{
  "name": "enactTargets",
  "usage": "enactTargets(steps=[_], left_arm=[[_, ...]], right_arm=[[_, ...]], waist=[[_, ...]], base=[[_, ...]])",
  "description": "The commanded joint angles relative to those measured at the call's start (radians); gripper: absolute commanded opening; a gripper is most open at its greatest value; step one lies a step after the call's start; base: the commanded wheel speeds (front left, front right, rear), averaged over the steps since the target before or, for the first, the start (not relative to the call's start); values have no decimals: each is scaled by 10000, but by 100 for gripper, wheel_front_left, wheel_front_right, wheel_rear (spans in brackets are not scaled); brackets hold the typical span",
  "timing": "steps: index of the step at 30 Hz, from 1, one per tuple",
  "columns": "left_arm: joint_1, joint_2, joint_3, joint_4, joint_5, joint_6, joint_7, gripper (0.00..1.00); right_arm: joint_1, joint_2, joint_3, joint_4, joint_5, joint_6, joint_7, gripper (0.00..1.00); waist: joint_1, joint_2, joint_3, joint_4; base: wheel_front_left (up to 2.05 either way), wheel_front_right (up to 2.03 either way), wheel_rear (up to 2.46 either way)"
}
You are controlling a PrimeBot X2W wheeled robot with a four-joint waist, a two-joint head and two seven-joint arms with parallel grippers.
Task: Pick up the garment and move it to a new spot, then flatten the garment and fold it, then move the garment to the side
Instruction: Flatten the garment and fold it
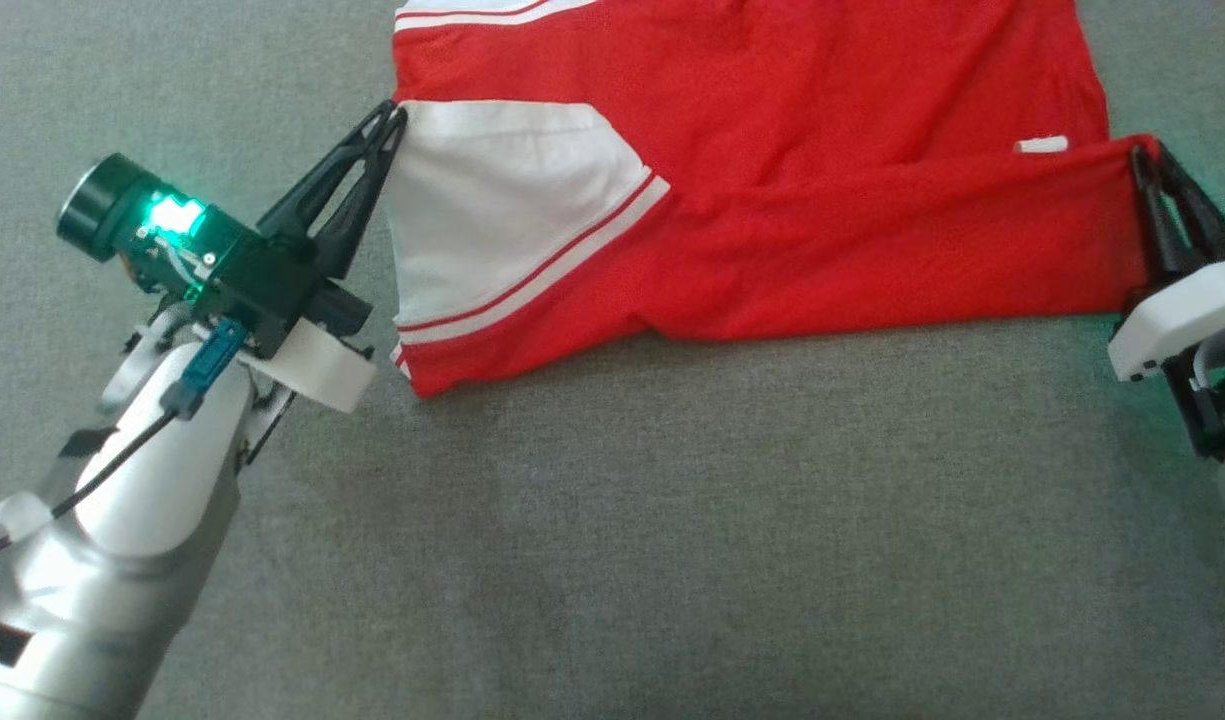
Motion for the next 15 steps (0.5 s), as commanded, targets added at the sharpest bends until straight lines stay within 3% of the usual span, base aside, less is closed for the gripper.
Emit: enactTargets(steps=[1, 8, 15], left_arm=[[-398, 174, 503, 66, -20, -5, -22, 100], [768, -329, 1181, 443, -729, 513, -22, 100], [3091, -1343, 1816, 102, -1656, 993, -22, 100]], right_arm=[[-206, 11, 132, 27, 28, -7, -163, 100], [-206, 351, 170, 229, -41, -7, -297, 100], [330, 578, -240, -127, -94, -7, -316, 100]], waist=[[-2, 0, 2, 18], [-2, 0, -228, -100], [-2, 0, -640, -172]], base=[[0, 0, 0], [0, 0, 0], [0, 0, 0]])
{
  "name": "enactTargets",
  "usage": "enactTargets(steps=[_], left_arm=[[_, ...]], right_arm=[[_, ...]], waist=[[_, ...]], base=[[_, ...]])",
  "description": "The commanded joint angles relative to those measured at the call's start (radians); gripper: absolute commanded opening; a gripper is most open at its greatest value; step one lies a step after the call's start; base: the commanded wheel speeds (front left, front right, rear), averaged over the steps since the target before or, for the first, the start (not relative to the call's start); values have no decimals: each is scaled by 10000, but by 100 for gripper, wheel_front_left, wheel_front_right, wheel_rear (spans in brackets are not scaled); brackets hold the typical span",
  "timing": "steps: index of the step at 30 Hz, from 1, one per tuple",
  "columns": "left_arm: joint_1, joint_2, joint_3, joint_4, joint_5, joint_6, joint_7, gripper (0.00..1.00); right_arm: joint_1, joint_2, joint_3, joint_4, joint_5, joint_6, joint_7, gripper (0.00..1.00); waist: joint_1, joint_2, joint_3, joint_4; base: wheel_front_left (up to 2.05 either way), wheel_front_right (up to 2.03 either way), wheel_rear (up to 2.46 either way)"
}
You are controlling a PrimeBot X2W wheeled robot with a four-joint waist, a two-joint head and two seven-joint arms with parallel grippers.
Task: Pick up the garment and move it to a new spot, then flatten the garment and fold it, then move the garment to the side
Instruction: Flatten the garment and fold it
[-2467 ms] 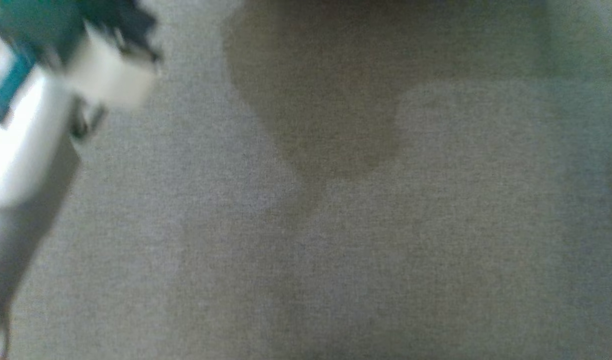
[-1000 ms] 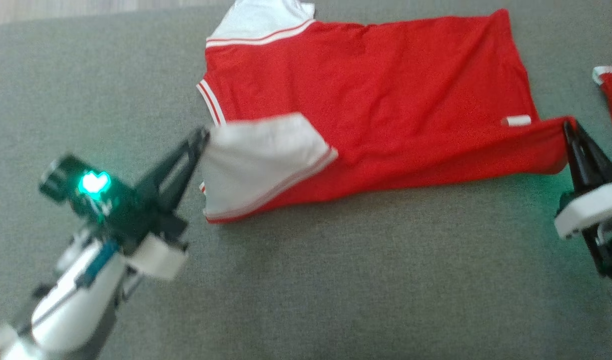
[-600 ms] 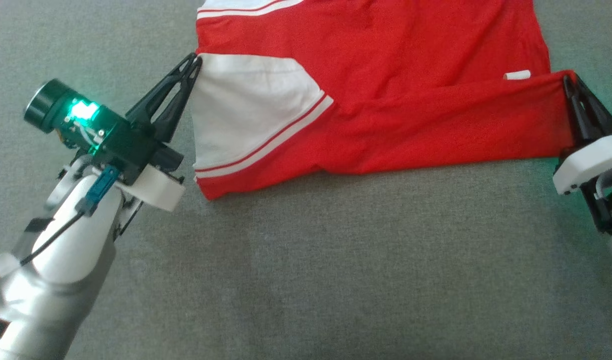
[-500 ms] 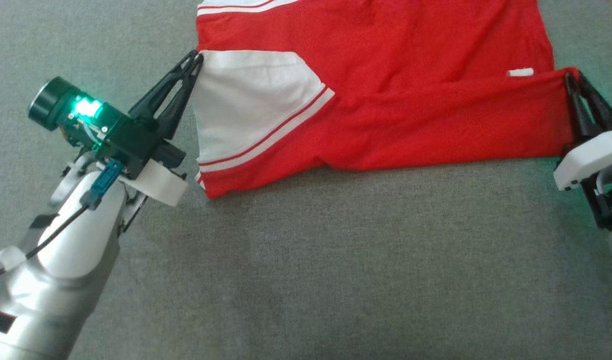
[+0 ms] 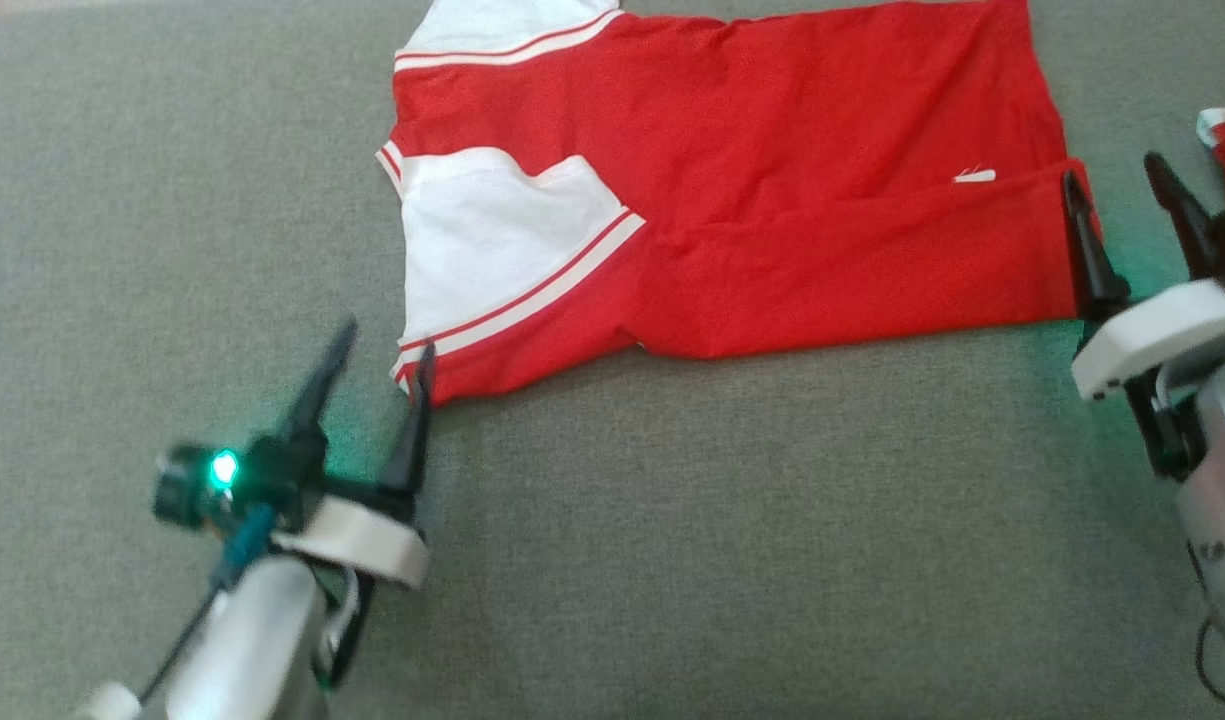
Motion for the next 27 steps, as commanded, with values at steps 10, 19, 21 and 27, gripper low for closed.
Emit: enactTargets(steps=[10, 19, 21, 27], left_arm=[[315, -300, 325, 1227, -324, -250, 43, 100], [-191, -468, -96, 2381, -363, -660, 252, 0], [-196, -399, -111, 2384, -315, -666, 168, 0], [-36, -97, -52, 1836, -162, -624, 15, 0]], right_arm=[[666, 104, -262, -516, -204, -7, -136, 100], [843, 238, -179, -13, -23, -7, -136, 100], [860, 287, -65, 334, 150, -7, -47, 100], [779, 312, 15, 1434, 609, -7, 694, 100]], waist=[[1, 0, -267, -166], [1, 0, -368, -155], [1, 0, -472, -128], [1, 0, -708, 63]], base=[[0, 0, 0], [0, 0, 0], [0, 0, 0], [0, 0, 0]])
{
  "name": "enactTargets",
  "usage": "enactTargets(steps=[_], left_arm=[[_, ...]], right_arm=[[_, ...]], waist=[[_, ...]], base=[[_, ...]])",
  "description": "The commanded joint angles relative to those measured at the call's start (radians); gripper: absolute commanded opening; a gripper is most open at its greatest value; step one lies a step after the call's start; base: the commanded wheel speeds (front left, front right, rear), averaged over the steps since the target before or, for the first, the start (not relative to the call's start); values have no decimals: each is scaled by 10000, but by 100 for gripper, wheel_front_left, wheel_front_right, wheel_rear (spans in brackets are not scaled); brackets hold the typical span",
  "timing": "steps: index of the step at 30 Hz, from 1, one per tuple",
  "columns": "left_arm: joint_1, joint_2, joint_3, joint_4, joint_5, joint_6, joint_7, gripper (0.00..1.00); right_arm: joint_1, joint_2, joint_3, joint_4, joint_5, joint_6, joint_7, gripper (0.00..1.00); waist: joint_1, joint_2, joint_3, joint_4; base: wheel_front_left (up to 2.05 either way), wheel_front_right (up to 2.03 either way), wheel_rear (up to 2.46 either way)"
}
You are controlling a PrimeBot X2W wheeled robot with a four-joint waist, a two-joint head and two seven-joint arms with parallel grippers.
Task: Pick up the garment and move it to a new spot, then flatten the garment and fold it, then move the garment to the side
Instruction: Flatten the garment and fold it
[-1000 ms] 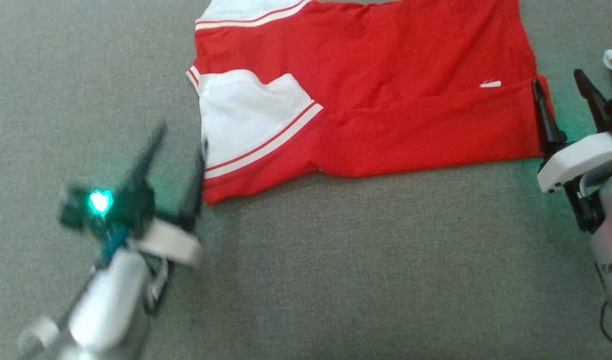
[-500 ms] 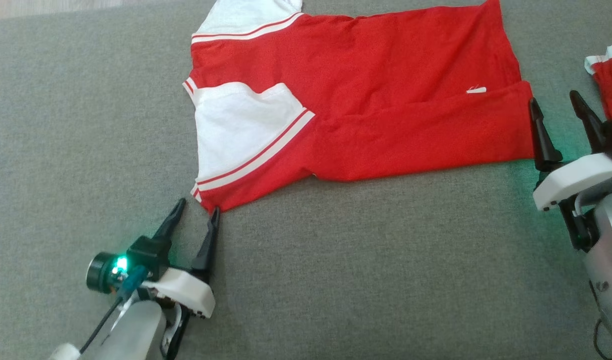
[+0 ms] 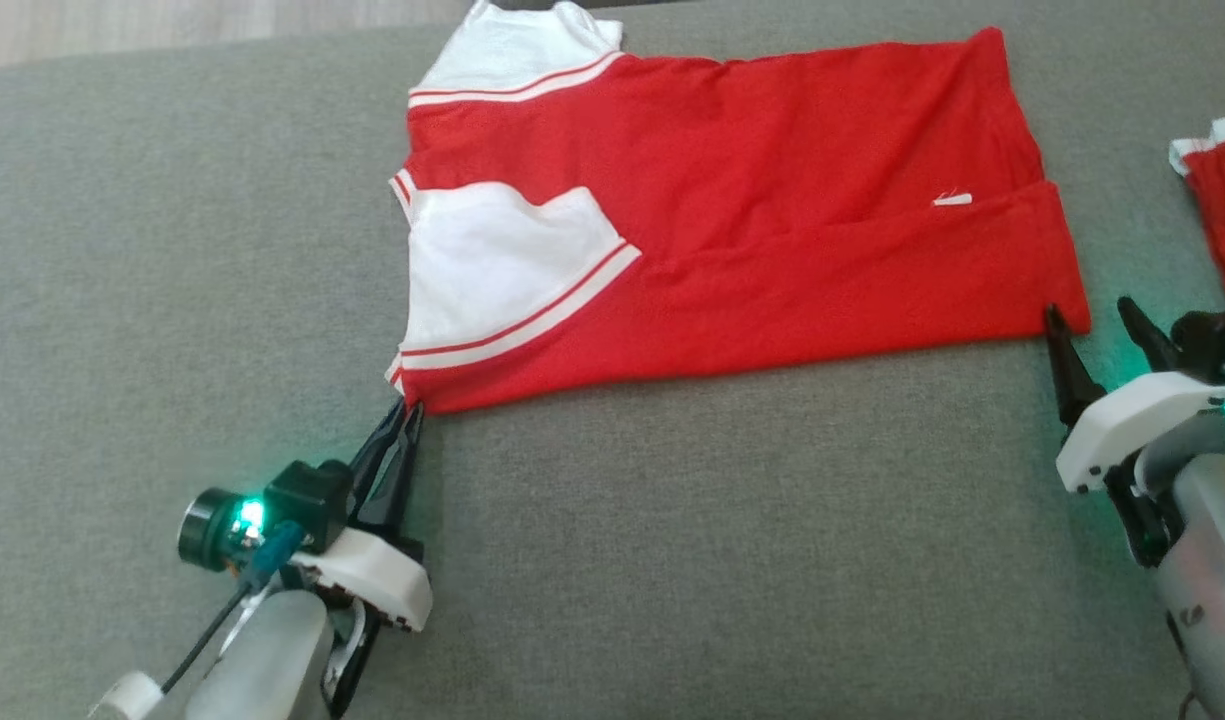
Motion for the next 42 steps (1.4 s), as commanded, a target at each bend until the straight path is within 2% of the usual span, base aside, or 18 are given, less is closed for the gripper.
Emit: enactTargets(steps=[1, 3, 4, 5, 6, 7, 10, 16, 25, 31, 36, 38, 39, 40, 41, 42], left_arm=[[-37, 362, 342, -442, 80, 47, -106, 0], [56, 452, 333, -651, 126, 67, -115, 0], [96, 489, 352, -748, 130, 91, -118, 0], [137, 528, 346, -821, 145, 94, -120, 0], [177, 545, 324, -917, 167, 107, -122, 0], [222, 549, 320, -1015, 169, 128, -124, 0], [297, 589, 301, -1132, 167, 121, -126, 0], [730, 696, 252, -1453, 82, 117, -131, 0], [2456, 917, 153, -2498, -218, 310, 6, 0], [3817, 997, -55, -3222, -416, 500, 297, 0], [4186, 988, -195, -3542, -384, 693, 422, 0], [4150, 968, -241, -3592, -365, 729, 486, 0], [4113, 956, -249, -3608, -361, 751, 508, 0], [4069, 938, -242, -3624, -364, 781, 511, 0], [4025, 922, -237, -3642, -372, 802, 517, 23], [3981, 899, -185, -3680, -385, 872, 490, 96]], right_arm=[[-53, -68, 153, -71, 107, -7, -23, 100], [-103, -44, 216, 158, 238, -7, 124, 100], [-119, -20, 256, 273, 341, -7, 257, 83], [-128, -1, 323, 352, 435, -7, 373, 42], [-123, 16, 393, 417, 557, -7, 491, 11], [-108, 38, 466, 466, 713, -7, 624, 0], [-67, 21, 642, 464, 1010, -7, 779, 0], [366, -526, 1179, 262, 1638, -7, 700, 0], [2076, -1378, 1561, -556, 2169, -7, 243, 0], [3222, -1585, 1467, -1300, 2239, -7, 159, 0], [3730, -1472, 966, -1793, 2161, -7, 296, 0], [3848, -1431, 746, -1969, 2069, -7, 355, 31], [3890, -1420, 598, -2023, 1985, -7, 362, 96], [3918, -1404, 435, -2086, 1877, -7, 353, 100], [3941, -1377, 292, -2164, 1770, -7, 369, 100], [3961, -1349, 160, -2262, 1670, -7, 392, 100]], waist=[[0, -1, -69, 75], [0, -1, -112, 137], [0, -1, -135, 168], [0, -1, -161, 195], [0, -1, -194, 227], [0, -1, -230, 248], [0, -1, -316, 282], [0, -1, -845, 295], [0, -1, -1626, 136], [0, -1, -1845, -51], [0, -1, -1840, -143], [0, -1, -1838, -172], [0, -1, -1833, -184], [0, -1, -1826, -194], [0, -1, -1818, -203], [0, -1, -1805, -214]], base=[[0, 0, 0], [0, 0, 0], [0, 0, 0], [0, 0, 0], [0, 0, 0], [0, 0, 0], [0, 0, 0], [0, 0, 0], [0, 0, 0], [0, 0, 0], [0, 0, 0], [0, 0, 0], [0, 0, 0], [0, 0, 0], [0, 0, 0], [0, 0, 0]])
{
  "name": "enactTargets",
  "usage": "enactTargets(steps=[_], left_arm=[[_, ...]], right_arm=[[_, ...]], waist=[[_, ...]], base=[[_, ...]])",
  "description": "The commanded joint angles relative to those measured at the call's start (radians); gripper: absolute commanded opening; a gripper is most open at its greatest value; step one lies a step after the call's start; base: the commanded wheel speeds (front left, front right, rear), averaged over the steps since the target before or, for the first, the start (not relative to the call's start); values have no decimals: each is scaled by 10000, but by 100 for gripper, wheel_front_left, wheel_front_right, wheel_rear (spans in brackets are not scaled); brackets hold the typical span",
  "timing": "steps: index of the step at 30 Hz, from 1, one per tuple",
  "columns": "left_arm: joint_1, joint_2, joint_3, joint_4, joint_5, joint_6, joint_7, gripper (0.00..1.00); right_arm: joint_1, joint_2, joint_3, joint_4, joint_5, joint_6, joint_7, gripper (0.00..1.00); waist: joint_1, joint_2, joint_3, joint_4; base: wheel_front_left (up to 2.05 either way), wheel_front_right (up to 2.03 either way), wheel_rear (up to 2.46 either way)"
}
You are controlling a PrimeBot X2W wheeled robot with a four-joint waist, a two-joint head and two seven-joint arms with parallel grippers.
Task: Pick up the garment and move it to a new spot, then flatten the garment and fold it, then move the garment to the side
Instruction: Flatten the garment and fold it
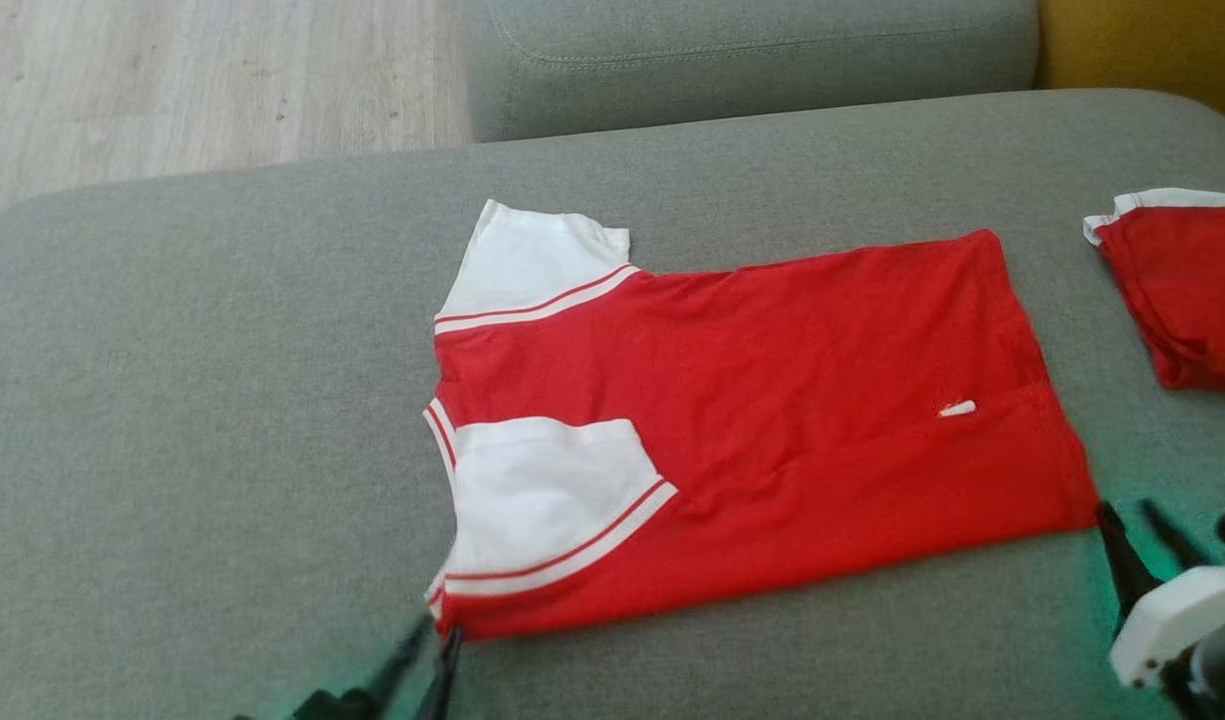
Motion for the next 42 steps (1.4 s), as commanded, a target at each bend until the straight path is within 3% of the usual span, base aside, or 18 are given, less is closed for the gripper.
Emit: enactTargets(steps=[1, 5, 11, 16, 21, 24, 29, 36, 42], left_arm=[[-530, 118, 446, -355, -30, 217, -71, 100], [-836, 199, 594, -621, -8, 377, 5, 100], [-1918, 498, 730, -1132, 64, 200, 479, 100], [-4272, 662, 969, -1295, 162, -104, 1328, 100], [-7223, 588, 856, 1, -387, -990, 2942, 100], [-8922, 584, 515, 1115, -936, -1253, 4081, 100], [-11023, 747, -278, 2657, -2095, -1318, 5579, 100], [-12490, 1502, -1284, 4203, -3382, -1322, 7176, 100], [-12934, 1977, -1721, 4851, -4022, -1323, 7460, 100]], right_arm=[[69, -292, -187, -378, -196, -7, -5, 100], [88, -241, -633, -945, -607, -7, 196, 100], [6, -169, -1207, -1759, -1185, -7, 555, 100], [-242, 53, -1673, -2540, -1763, -7, 863, 100], [-651, 332, -1747, -3246, -2084, -7, 1159, 100], [-968, 426, -1697, -3541, -2207, -7, 1292, 100], [-1543, 526, -1453, -3822, -2321, -7, 1365, 100], [-2118, 675, -1165, -3838, -2370, -7, 1253, 100], [-2190, 882, -1155, -3601, -2329, -7, 1040, 100]], waist=[[0, -1, 30, -23], [0, -1, 125, -62], [0, -1, 416, -63], [0, -1, 1147, -28], [0, -1, 2104, -138], [0, -1, 2648, -293], [0, -1, 3343, -758], [0, -1, 3934, -1525], [0, -1, 4177, -1945]], base=[[0, 0, 0], [0, 0, 0], [0, 0, 0], [0, 0, 0], [0, 0, 0], [0, 0, 0], [0, 0, 0], [0, 0, 0], [0, 0, 0]])
